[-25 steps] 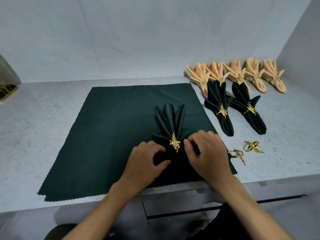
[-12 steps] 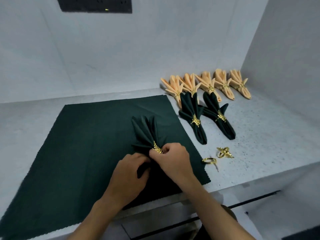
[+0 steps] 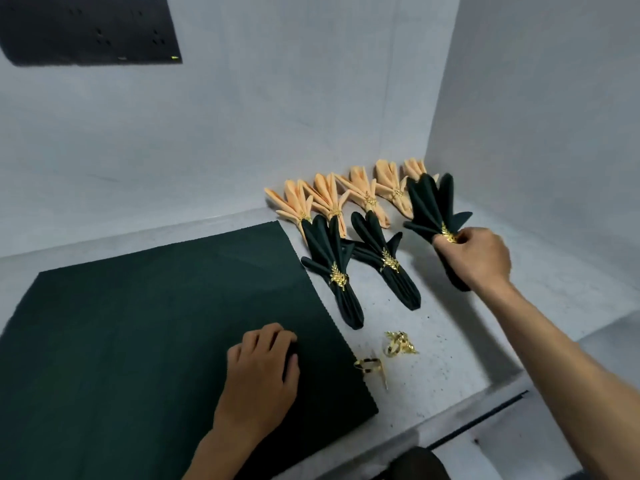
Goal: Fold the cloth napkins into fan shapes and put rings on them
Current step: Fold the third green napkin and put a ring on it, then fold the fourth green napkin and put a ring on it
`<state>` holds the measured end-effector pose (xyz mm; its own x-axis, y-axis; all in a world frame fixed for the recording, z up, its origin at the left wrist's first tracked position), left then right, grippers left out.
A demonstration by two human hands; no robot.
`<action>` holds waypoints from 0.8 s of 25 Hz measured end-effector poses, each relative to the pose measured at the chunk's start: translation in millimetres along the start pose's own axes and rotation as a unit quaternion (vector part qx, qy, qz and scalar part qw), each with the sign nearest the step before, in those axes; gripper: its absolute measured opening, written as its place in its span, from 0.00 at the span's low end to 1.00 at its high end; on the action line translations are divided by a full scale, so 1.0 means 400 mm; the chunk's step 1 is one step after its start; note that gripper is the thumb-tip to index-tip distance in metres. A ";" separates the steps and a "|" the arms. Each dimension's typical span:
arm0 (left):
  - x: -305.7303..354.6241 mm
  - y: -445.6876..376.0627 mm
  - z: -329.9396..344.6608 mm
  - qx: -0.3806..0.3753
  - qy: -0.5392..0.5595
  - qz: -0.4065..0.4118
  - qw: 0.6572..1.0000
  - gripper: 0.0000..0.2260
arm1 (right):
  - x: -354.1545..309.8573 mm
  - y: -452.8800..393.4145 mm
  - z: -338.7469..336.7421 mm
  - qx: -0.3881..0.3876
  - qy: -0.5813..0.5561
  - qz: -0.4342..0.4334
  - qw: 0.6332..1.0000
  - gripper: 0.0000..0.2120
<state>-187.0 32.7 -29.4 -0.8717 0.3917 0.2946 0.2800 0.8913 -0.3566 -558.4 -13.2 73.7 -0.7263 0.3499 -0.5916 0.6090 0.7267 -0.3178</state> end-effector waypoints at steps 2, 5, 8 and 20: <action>0.006 -0.001 0.004 -0.002 -0.004 -0.001 1.000 0.13 | 0.073 -0.065 0.065 -0.052 0.027 0.035 0.998 0.19; 0.000 0.000 0.003 -0.007 -0.009 -0.003 1.000 0.13 | 0.091 -0.089 0.169 -0.124 0.053 0.028 0.990 0.18; -0.001 -0.002 0.009 -0.012 -0.014 -0.004 1.000 0.14 | 0.067 -0.107 0.216 -0.120 0.070 -0.004 0.990 0.18; -0.035 -0.021 -0.056 -0.025 0.152 -0.054 0.987 0.06 | -0.205 0.208 0.124 -0.034 0.009 -0.219 0.975 0.17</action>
<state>-168.0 24.8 -10.7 -0.7387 0.3378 0.5833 0.2180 0.9386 -0.2675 -432.4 -10.6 59.0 -0.9179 0.0072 -0.3967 0.2167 0.8466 -0.4860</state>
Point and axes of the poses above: each hand's wrist, its own y-axis away from the middle knuckle, its own z-axis out of the palm, x = y × z, the point moved 7 cm from there along -y, towards the middle knuckle
